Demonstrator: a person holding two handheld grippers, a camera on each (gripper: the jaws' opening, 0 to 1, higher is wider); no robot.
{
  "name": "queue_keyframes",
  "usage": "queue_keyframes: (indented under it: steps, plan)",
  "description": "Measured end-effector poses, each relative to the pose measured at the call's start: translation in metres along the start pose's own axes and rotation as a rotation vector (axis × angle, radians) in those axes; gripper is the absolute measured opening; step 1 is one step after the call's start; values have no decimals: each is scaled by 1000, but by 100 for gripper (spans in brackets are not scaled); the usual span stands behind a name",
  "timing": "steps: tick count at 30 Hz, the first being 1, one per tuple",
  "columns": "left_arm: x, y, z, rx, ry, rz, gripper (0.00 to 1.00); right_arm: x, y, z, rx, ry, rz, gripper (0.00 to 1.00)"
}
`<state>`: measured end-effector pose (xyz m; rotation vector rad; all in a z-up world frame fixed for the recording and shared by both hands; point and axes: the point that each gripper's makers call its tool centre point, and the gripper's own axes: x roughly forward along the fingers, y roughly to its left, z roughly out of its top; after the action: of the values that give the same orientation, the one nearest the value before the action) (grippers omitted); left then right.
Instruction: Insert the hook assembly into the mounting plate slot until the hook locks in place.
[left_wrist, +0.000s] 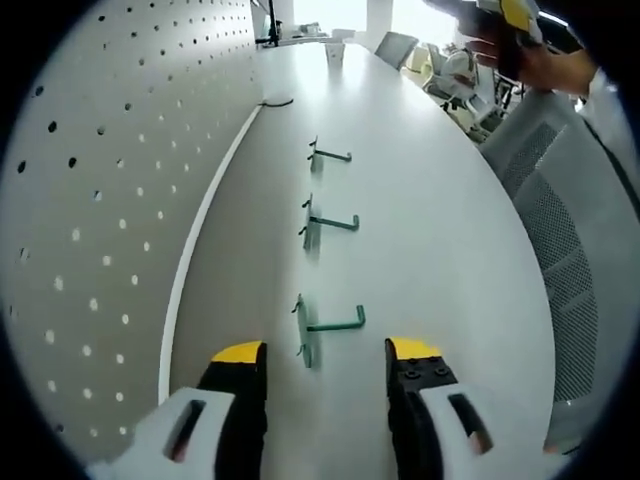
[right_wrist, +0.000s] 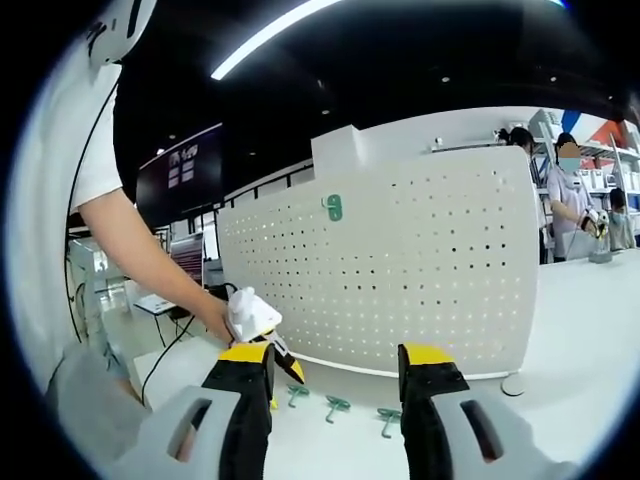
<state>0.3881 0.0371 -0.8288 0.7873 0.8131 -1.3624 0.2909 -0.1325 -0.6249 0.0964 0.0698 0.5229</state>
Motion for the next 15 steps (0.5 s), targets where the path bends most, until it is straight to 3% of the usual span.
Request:
queue_keyframes:
  steps: [10, 15]
  plan:
    - [-1, 8, -1, -41, 7, 35, 28, 0, 1, -1, -1, 6, 2, 46]
    - [-1, 9, -1, -41, 10, 42, 25, 0, 0, -2, -1, 9, 0, 45]
